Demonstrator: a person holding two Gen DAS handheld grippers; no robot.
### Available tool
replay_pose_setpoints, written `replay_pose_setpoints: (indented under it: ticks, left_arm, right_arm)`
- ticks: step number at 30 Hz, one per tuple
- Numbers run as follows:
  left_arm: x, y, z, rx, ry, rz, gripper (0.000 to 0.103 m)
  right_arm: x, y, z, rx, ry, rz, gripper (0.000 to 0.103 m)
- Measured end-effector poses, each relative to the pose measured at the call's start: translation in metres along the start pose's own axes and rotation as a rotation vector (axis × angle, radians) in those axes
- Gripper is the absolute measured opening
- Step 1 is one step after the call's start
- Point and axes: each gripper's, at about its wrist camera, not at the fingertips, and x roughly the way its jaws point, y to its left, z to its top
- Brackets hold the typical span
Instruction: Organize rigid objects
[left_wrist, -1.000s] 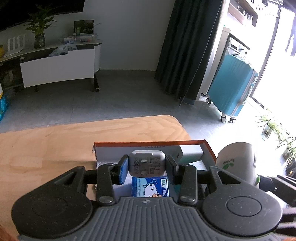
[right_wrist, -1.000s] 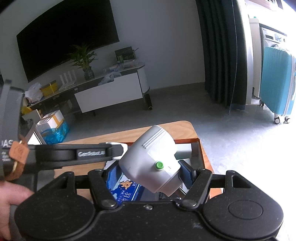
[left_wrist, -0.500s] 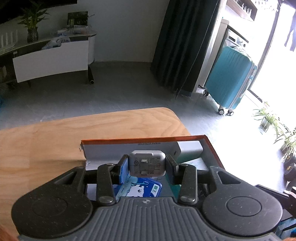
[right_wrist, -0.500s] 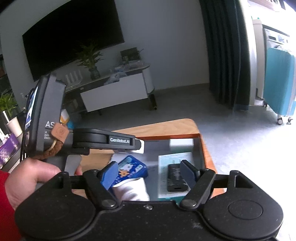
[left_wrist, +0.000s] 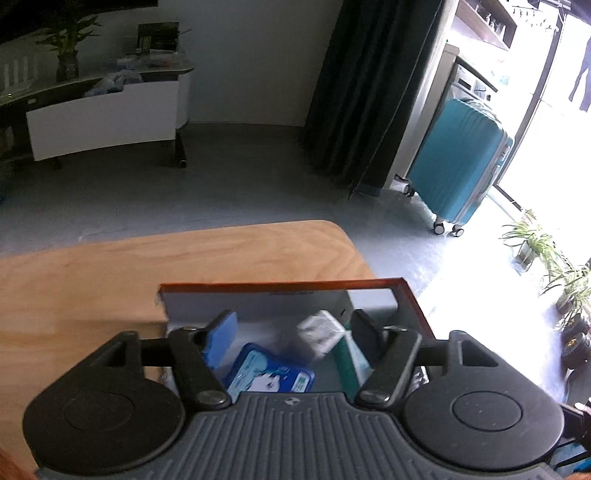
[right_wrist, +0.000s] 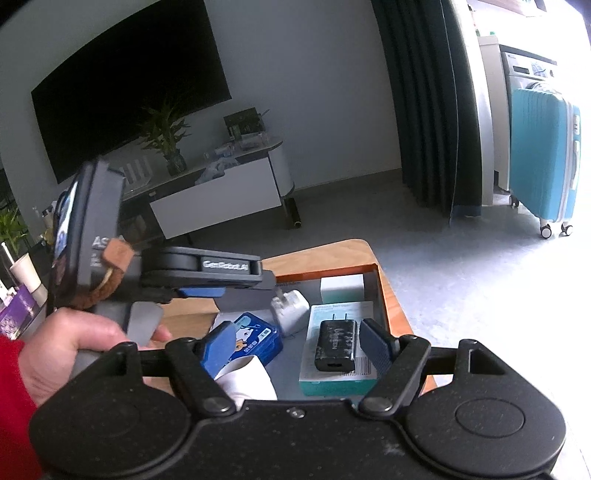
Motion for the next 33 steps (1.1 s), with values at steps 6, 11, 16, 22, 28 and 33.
replay_pose_setpoints:
  ticks: [6, 11, 16, 22, 28, 33]
  left_arm:
    - [-0.034, -0.003, -0.011, 0.011, -0.013, 0.044, 0.09]
    - [-0.063, -0.011, -0.024, 0.025, -0.034, 0.085, 0.101]
    - [-0.082, -0.014, -0.045, 0.026, -0.023, 0.121, 0.103]
    - [-0.094, -0.015, -0.077, -0.004, 0.015, 0.156, 0.103]
    - [-0.107, -0.02, -0.101, -0.015, 0.039, 0.161, 0.103]
    - [-0.115, -0.028, -0.117, -0.008, 0.049, 0.178, 0.103]
  right_arm:
    - [-0.016, 0.0, -0.005, -0.002, -0.006, -0.013, 0.087]
    - [-0.034, 0.002, -0.014, -0.01, 0.0, -0.017, 0.088]
    - [-0.049, 0.004, -0.023, -0.014, 0.013, -0.018, 0.089]
    - [-0.067, 0.01, -0.036, -0.041, 0.032, -0.016, 0.089]
    - [-0.077, 0.014, -0.052, -0.053, 0.064, -0.025, 0.089]
    - [-0.083, 0.016, -0.061, -0.059, 0.082, -0.024, 0.09]
